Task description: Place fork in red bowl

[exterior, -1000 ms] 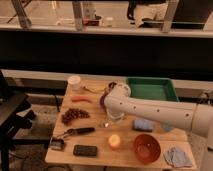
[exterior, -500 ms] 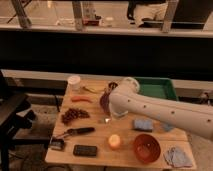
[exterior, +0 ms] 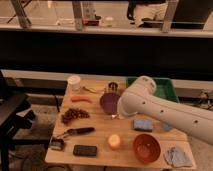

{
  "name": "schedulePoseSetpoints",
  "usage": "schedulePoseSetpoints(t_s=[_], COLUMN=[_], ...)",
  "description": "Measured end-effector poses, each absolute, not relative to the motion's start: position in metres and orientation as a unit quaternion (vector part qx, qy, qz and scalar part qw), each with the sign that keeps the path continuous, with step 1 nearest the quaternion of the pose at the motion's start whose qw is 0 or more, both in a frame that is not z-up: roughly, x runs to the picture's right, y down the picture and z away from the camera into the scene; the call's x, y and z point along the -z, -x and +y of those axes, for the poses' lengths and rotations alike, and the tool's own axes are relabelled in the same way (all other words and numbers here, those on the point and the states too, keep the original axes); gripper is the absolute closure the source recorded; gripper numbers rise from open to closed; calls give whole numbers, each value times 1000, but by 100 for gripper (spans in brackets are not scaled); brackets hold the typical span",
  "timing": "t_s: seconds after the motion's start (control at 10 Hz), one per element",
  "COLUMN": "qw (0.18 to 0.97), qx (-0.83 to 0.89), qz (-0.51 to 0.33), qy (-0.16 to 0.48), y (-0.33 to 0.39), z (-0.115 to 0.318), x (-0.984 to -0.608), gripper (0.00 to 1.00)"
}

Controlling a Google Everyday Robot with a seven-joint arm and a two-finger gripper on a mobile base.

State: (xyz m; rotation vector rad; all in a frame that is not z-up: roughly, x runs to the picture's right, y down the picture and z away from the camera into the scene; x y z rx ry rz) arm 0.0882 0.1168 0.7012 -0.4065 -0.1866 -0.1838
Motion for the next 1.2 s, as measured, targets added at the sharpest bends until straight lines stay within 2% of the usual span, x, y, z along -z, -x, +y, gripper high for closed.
schedulePoseSetpoints(t_s=[0.2, 0.7, 1.2], qw=[971, 971, 967], qx=[78, 28, -9], qz=[-90, -78, -77], qy=[209, 223, 241], y=[-107, -162, -185], z=[128, 160, 205], x=[-702, -696, -708], gripper=[100, 100, 100])
